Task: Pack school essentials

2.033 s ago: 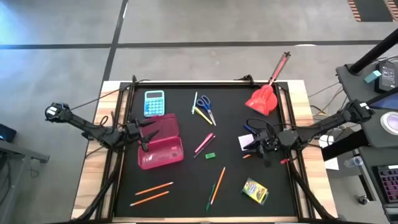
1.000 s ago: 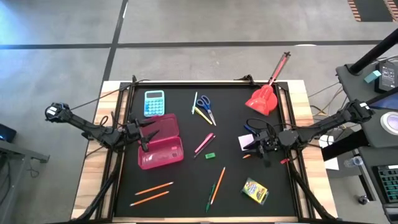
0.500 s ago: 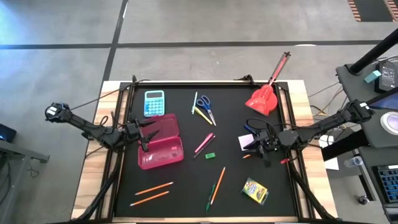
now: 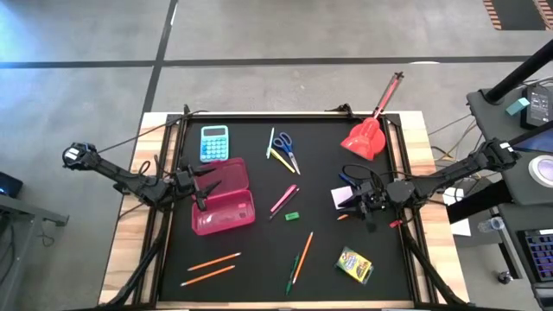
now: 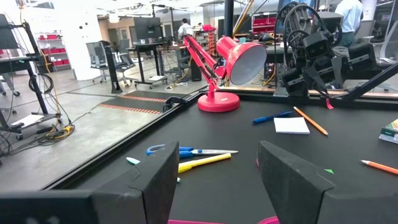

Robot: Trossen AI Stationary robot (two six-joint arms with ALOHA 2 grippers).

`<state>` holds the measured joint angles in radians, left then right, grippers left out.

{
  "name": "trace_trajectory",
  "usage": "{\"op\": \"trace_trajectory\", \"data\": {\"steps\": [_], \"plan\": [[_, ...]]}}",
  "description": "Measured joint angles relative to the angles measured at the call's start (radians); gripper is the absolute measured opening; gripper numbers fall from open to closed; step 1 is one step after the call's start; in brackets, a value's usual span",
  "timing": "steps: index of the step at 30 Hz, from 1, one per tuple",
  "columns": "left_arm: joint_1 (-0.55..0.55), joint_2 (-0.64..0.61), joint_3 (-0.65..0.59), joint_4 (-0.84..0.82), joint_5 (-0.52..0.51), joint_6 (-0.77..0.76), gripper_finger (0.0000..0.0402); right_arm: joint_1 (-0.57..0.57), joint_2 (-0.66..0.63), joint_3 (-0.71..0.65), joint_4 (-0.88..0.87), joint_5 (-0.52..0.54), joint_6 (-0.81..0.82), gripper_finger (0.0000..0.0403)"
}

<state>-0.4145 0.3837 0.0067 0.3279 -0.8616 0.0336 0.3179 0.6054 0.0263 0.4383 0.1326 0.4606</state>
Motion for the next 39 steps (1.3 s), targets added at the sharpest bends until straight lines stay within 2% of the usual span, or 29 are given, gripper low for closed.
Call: {"op": "trace_trajectory", "data": {"steps": [29,35,39], "plan": [[0.0,0.0,0.0,0.0,0.0,0.0,0.0203,0.0,0.0,0.0,0.003,0.0,0.0,0.0102],[0.0,0.0,0.0,0.0,0.0,0.0,0.0203,-0.001,0.0,0.0,0.119,0.008,-0.027,0.0102],[0.0,0.0,0.0,0.0,0.0,0.0,0.0203,-0.001,0.0,0.0,0.233,0.068,-0.029,0.0102]]}}
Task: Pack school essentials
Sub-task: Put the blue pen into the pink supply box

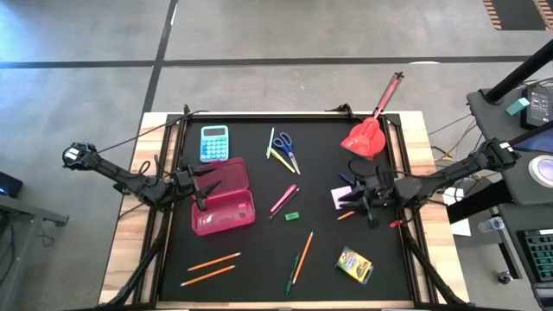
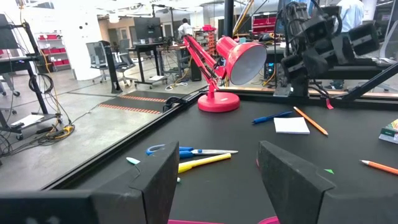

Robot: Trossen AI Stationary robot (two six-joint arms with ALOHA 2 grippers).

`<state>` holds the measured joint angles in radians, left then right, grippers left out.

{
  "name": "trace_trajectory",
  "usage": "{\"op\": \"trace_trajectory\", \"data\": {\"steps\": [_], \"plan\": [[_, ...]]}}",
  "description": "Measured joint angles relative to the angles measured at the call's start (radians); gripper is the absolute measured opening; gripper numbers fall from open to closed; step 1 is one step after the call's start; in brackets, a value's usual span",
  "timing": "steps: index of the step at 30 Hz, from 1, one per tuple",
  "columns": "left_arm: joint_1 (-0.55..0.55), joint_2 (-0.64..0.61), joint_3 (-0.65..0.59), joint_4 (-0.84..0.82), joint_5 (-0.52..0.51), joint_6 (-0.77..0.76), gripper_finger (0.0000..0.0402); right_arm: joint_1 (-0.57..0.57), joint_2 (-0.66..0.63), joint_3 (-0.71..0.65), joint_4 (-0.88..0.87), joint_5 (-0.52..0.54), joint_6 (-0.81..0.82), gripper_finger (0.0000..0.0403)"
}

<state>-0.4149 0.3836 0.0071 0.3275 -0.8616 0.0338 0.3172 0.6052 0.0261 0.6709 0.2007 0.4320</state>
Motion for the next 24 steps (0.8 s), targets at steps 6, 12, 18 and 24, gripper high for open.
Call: {"op": "trace_trajectory", "data": {"steps": [6,12,18,24], "plan": [[0.0,0.0,0.0,0.0,0.0,0.0,0.0203,0.0,0.0,0.0,0.054,0.125,0.016,0.0102],[0.0,0.0,0.0,0.0,0.0,0.0,0.0203,0.0,0.0,0.0,0.053,0.139,0.022,0.0102],[0.0,0.0,0.0,0.0,0.0,0.0,0.0203,-0.001,0.0,0.0,0.052,0.188,0.006,0.0102],[0.0,0.0,0.0,0.0,0.0,0.0,0.0203,-0.001,0.0,0.0,0.052,0.192,0.015,0.0102]]}}
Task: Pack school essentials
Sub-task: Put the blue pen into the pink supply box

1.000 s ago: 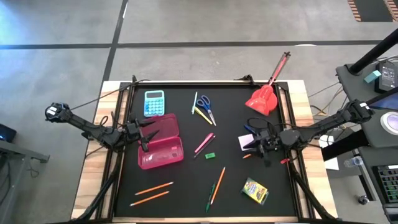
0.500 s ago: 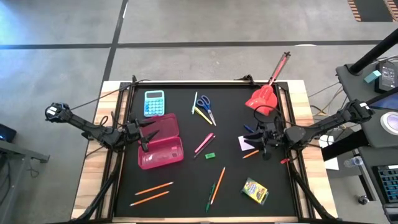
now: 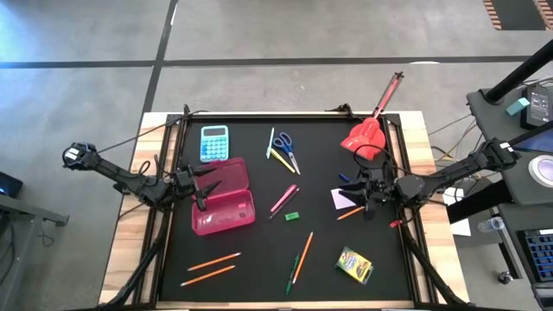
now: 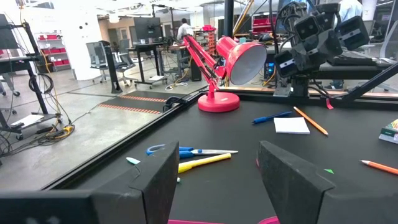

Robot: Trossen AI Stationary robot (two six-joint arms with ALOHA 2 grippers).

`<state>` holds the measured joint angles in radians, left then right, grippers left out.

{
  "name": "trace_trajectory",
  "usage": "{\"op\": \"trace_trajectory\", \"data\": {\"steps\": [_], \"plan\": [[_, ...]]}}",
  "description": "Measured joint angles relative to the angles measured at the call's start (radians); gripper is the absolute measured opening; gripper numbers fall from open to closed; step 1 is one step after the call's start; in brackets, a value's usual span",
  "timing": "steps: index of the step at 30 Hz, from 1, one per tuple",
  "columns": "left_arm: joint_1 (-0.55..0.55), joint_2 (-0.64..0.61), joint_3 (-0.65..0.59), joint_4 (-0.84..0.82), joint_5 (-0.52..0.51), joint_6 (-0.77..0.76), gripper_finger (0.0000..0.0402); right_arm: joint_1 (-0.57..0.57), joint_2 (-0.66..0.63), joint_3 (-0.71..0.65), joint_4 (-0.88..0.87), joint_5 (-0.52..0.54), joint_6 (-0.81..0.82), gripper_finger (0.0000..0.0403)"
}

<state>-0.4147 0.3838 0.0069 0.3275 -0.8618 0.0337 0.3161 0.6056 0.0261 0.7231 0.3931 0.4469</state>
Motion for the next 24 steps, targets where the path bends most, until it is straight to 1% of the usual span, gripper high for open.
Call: {"op": "trace_trajectory", "data": {"steps": [9,14,16,21,24], "plan": [[0.0,0.0,0.0,0.0,0.0,0.0,0.0203,0.0,0.0,0.0,0.0,0.001,-0.066,0.0102],[0.0,0.0,0.0,0.0,0.0,0.0,0.0203,0.0,0.0,0.0,0.003,0.001,-0.064,0.0102],[0.0,0.0,0.0,0.0,0.0,0.0,0.0203,0.0,0.0,0.0,0.024,0.001,-0.071,0.0102],[0.0,0.0,0.0,0.0,0.0,0.0,0.0203,-0.006,0.0,0.0,0.087,0.005,-0.154,0.0102],[0.0,0.0,0.0,0.0,0.0,0.0,0.0203,-0.021,0.0,0.0,0.098,0.037,-0.152,0.0102]]}}
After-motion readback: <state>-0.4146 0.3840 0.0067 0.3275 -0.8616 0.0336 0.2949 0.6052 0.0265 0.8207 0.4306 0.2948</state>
